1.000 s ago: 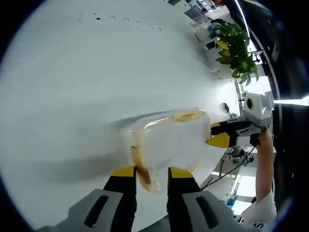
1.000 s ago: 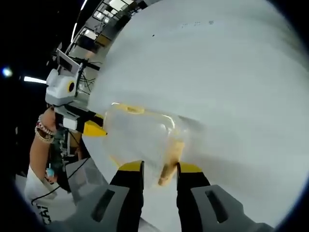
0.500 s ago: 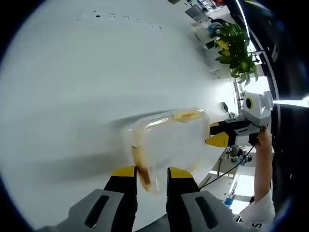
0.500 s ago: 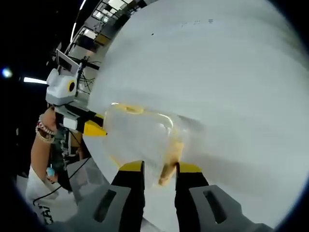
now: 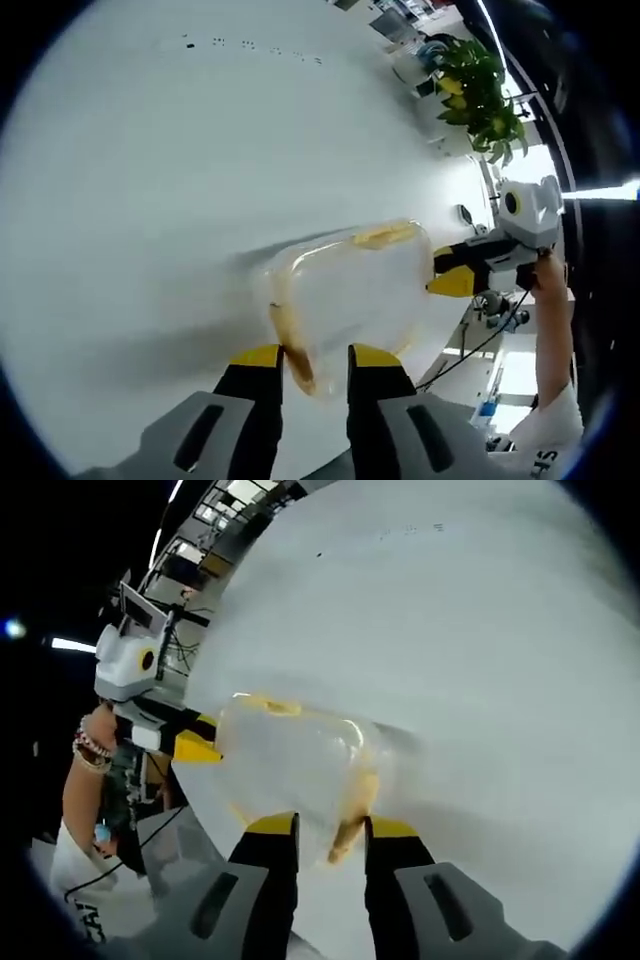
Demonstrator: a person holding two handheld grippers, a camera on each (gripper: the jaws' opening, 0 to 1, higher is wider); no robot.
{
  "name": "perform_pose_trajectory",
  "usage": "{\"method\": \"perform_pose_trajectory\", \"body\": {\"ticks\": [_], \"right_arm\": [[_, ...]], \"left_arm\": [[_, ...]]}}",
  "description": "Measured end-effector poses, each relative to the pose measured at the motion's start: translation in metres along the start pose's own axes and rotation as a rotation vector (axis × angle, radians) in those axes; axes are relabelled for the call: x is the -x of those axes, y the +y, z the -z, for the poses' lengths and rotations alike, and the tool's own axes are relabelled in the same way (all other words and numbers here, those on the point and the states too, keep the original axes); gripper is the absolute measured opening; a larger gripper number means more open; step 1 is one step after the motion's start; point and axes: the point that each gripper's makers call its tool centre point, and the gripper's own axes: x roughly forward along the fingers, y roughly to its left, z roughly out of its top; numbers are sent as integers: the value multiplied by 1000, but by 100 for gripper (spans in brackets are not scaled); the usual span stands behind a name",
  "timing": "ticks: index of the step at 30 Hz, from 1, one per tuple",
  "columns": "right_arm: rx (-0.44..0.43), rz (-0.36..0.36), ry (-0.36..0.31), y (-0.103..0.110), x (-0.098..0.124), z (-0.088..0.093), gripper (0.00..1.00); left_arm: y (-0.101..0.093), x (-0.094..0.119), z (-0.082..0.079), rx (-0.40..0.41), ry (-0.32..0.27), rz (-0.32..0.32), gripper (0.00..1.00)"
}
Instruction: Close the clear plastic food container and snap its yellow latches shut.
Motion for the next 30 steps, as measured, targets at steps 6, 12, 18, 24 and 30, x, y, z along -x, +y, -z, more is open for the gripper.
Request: {"method": "perform_pose_trajectory", "body": {"ticks": [6,12,18,24,30], "right_arm": [[168,49,2,7,4,10,21],[289,58,-145,15,29,-9,11],[565,-24,-197,49,23,-20,1],[863,-85,-127,84,-8,-14,3],[1014,-57,-57,86,-27,-23,11]], "left_arm": [[4,7,-3,-134,-58,-36,17],[0,36,-21,-245,-195,-33,19],[-35,38,-27,-574,-302,1,9],[-67,15,-8,-859,-331,-22,9],[-64,-1,5,-917,-304,-74,9]]}}
